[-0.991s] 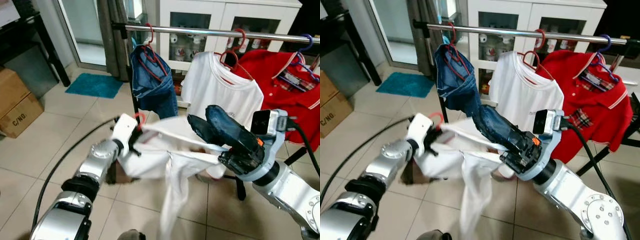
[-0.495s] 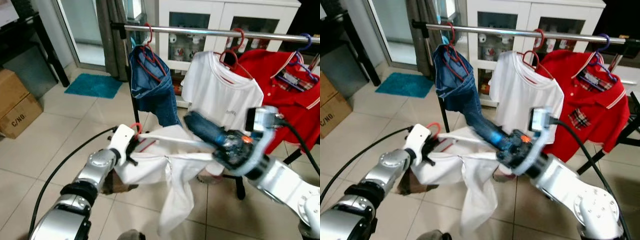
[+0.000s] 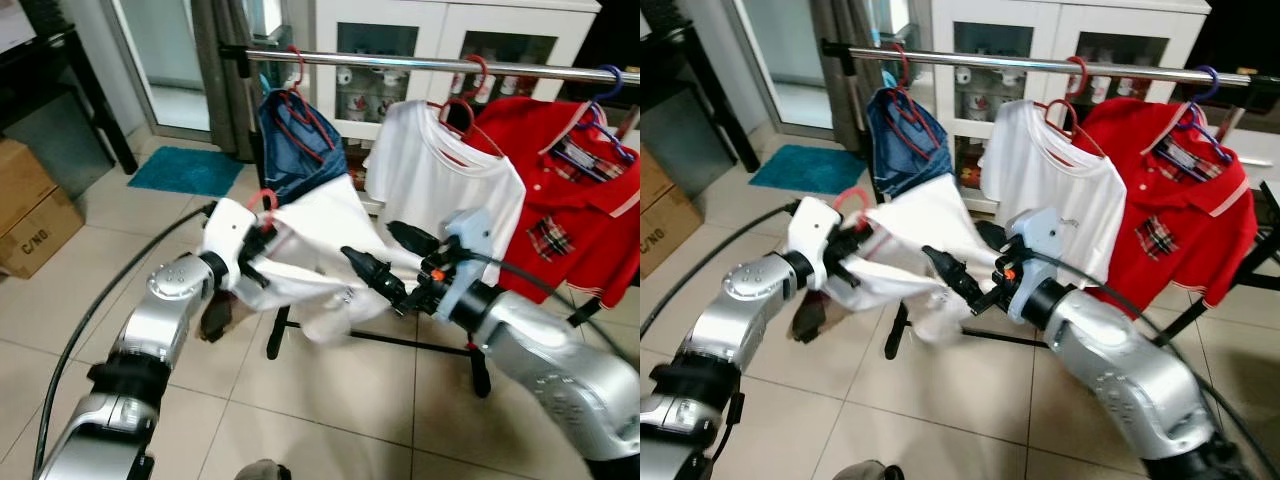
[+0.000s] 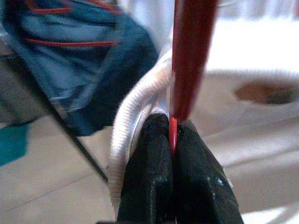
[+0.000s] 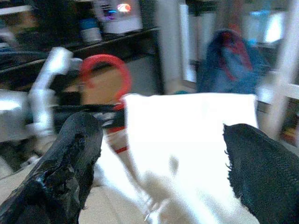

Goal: Hang hanger

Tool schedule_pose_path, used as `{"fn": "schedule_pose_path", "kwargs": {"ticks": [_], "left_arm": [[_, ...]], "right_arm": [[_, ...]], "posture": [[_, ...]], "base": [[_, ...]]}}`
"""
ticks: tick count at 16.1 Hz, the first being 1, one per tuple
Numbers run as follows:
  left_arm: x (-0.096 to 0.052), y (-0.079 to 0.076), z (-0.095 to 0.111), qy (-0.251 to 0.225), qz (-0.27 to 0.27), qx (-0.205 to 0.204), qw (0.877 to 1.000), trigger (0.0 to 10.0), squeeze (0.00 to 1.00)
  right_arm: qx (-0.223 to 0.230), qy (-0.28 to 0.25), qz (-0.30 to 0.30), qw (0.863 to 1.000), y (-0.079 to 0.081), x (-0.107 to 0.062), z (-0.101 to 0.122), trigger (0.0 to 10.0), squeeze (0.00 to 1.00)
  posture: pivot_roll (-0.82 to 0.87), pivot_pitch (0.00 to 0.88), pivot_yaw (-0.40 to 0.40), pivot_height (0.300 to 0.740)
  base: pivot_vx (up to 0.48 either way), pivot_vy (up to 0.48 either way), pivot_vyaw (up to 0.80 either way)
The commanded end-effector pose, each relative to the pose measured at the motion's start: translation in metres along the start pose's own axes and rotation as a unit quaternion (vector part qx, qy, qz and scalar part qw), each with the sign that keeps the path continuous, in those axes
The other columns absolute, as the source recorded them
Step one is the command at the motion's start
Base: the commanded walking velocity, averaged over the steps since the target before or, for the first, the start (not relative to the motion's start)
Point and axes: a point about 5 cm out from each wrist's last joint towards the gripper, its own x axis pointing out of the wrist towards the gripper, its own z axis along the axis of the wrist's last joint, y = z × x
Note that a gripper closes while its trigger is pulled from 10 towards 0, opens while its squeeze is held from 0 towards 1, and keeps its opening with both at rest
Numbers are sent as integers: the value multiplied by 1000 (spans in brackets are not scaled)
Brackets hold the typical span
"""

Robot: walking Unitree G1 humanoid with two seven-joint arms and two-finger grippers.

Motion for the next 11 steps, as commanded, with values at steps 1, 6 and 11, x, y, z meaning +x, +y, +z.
{"fn": "schedule_pose_path", "kwargs": {"ticks": [1, 6, 11], "left_arm": [[-2, -6, 8, -5, -29, 13, 999, 0, 0], [-4, -17, -21, 95, -1, 28, 995, 0, 0], [-1, -38, -26, 77, -9, -7, 997, 0, 0]], "right_arm": [[-3, 0, -46, 999, -8, 3, -4, 10000, 0], [-28, 90, -98, 991, -11, 16, -56, 10000, 0], [10, 71, -119, 990, -4, 13, -74, 10000, 1000]], "posture": [[-109, 3, 79, 740], [-101, 16, 95, 740], [-100, 34, 113, 740]], "base": [[0, 0, 0], [0, 0, 0], [0, 0, 0]]}}
